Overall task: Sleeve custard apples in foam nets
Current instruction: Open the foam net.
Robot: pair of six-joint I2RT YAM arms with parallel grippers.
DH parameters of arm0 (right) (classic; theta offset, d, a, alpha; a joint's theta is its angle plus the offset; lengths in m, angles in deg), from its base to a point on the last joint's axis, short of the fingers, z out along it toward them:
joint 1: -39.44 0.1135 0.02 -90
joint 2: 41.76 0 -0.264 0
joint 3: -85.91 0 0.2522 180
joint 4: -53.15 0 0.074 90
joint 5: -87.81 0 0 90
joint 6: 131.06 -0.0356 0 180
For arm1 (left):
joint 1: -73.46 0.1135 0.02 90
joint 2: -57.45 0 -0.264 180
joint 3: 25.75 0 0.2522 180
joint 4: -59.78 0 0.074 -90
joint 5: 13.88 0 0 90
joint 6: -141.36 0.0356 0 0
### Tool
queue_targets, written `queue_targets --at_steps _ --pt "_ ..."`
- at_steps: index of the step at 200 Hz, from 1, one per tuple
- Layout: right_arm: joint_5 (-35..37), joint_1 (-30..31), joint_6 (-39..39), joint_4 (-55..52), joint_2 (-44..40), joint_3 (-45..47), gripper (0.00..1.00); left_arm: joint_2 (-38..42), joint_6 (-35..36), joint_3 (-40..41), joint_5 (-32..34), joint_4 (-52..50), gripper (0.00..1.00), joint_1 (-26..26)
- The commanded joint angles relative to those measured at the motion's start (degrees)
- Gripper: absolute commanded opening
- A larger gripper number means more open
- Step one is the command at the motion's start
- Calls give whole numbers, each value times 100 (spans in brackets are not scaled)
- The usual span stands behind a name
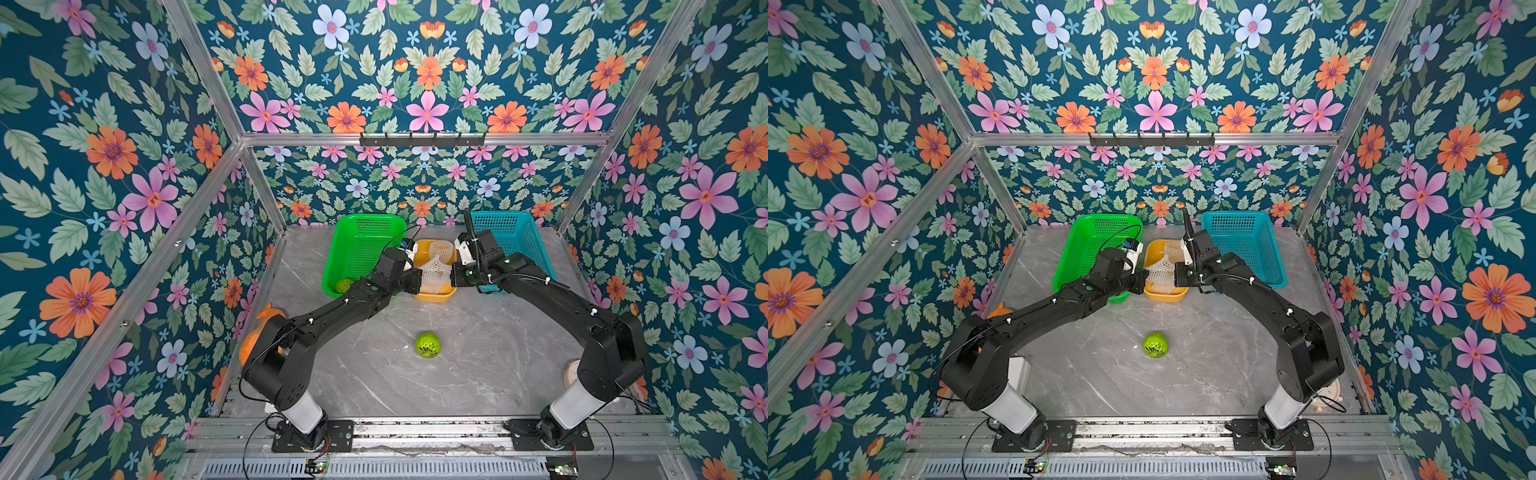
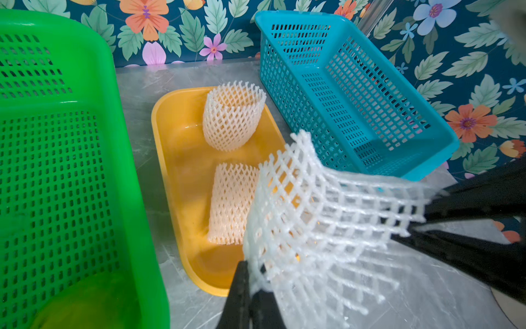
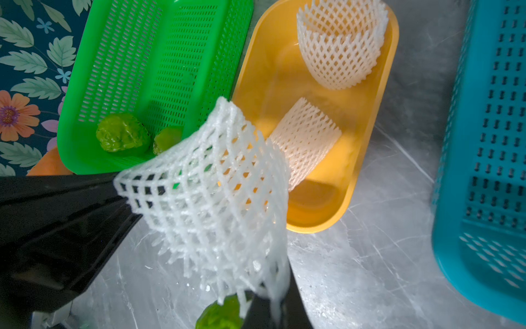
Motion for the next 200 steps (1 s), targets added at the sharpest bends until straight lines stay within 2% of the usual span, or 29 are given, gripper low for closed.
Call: queue_targets --at_steps 1,13,32,40,53,63,87,97,108,120,143,171,200 --pt "-14 -2 72 -124 16 -75 0 15 129 0 162 -72 0 13" --pt "-301 3 74 -51 14 -81 0 30 140 40 37 -10 0 7" --pt "-750 1 66 7 14 -96 19 59 177 96 -224 116 0 -4" --pt "-910 1 65 -10 18 -102 26 67 186 111 -254 150 0 -6" --pt "-1128 0 57 -48 15 -103 42 102 200 169 -244 212 0 -8" --pt "-1273 -1 51 -67 14 -94 50 137 209 221 -227 281 0 -5" --pt "-1560 0 78 -130 -94 -85 56 195 299 318 -205 409 0 -10" --pt "-1602 -2 92 -142 -141 -80 64 215 358 349 -175 429 0 -10" --pt "-1620 -30 79 -147 -194 -93 69 231 441 376 -96 437 0 -9" --pt "-1641 -80 35 -164 -249 -131 80 252 559 439 -25 486 0 -10" --pt "-1700 -221 -185 -187 -214 -292 80 387 901 762 127 824 0 -105" --pt "-1658 -389 -533 -416 13 -660 77 647 1443 1234 625 1358 0 -456" --pt "-1720 -450 -662 -705 569 -1021 73 872 1831 1615 1089 1857 0 -747"
